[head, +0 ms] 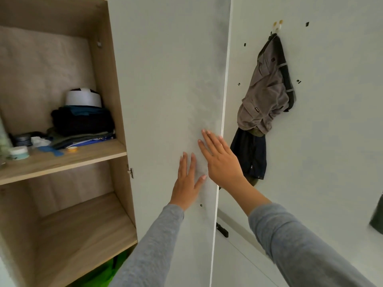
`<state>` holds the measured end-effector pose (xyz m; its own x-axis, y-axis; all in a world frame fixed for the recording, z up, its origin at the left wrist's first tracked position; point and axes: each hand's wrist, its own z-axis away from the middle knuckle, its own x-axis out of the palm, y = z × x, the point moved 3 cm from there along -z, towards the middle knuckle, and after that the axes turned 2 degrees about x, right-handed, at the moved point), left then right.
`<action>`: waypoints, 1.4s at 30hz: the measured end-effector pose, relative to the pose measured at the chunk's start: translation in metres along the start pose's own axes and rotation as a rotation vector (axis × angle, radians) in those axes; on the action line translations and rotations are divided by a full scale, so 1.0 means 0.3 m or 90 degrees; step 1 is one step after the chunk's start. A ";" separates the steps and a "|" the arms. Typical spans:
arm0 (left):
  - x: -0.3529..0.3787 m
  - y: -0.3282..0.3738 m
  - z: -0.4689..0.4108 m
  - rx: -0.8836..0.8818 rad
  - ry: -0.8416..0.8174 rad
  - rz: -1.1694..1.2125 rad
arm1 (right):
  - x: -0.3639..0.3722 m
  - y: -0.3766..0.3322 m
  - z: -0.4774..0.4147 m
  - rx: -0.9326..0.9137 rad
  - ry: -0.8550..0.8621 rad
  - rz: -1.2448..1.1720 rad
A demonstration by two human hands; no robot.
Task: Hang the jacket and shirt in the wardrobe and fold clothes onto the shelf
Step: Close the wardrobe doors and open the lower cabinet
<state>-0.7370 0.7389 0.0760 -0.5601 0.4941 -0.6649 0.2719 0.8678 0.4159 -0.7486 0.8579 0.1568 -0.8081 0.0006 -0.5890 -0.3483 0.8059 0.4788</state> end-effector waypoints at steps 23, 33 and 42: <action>-0.799 -0.314 1.180 -0.581 0.143 -0.275 | -0.336 -0.997 0.138 -0.241 -0.475 -0.661; -1.335 -0.239 1.841 -0.786 0.266 -0.363 | -0.862 -1.631 0.216 -0.460 -0.470 -0.784; -1.813 -0.105 2.544 -0.986 0.340 -0.416 | -1.502 -2.217 0.506 -0.681 -0.492 -0.834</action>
<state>0.1563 0.4827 -0.0491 -0.5211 -0.2269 -0.8228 -0.8278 -0.1005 0.5520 -0.0806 0.4114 0.0050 0.4512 0.2476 -0.8574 -0.8555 -0.1537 -0.4945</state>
